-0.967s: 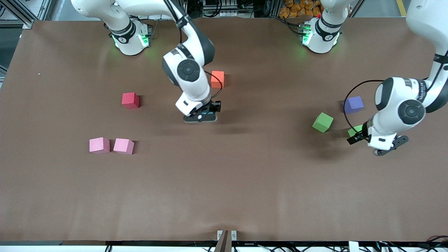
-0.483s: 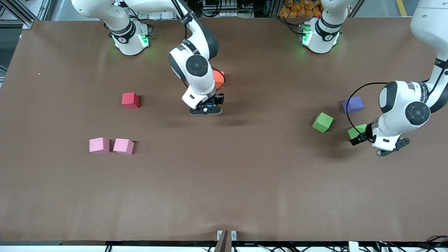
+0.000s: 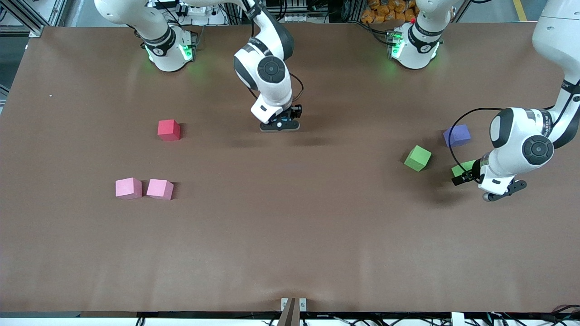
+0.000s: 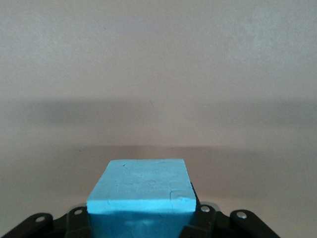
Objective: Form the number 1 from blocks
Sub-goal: 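Carry the cyan cube toward the orange cube while the left gripper grasps a green cube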
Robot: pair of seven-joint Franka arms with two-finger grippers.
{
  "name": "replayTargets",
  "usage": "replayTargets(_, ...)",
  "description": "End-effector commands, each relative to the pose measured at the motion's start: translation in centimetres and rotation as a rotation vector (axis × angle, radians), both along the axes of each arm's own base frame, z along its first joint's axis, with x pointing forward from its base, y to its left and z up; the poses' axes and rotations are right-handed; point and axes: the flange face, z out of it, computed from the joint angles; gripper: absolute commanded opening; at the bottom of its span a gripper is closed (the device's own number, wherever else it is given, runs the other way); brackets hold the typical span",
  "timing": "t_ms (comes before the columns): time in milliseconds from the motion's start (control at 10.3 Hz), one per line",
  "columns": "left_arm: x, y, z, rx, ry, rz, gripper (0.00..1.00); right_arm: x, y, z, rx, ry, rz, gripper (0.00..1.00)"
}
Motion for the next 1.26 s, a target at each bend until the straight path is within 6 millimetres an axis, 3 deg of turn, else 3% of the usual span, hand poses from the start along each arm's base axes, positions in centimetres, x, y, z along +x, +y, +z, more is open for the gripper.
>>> replayTargets(0, -0.4, 0.9, -0.1, 0.012, -0.003, -0.024, 1.0, -1.7, -2.1, 0.0, 0.018, -0.003, -0.027, 0.57)
replayTargets(387, -0.4, 1.2, 1.2, 0.033, 0.001, -0.018, 1.0, -2.6, -0.9, -0.8, 0.025, -0.026, -0.058, 0.57)
replayTargets(677, -0.3, 1.2, 1.8, 0.04, -0.008, -0.018, 1.0, -3.1, -1.2, -1.8, 0.006, -0.015, -0.058, 0.57)
replayTargets(1160, -1.1, 0.7, 0.6, 0.017, 0.025, -0.146, 1.0, -3.3, -1.2, -3.0, -0.006, -0.014, -0.059, 0.57)
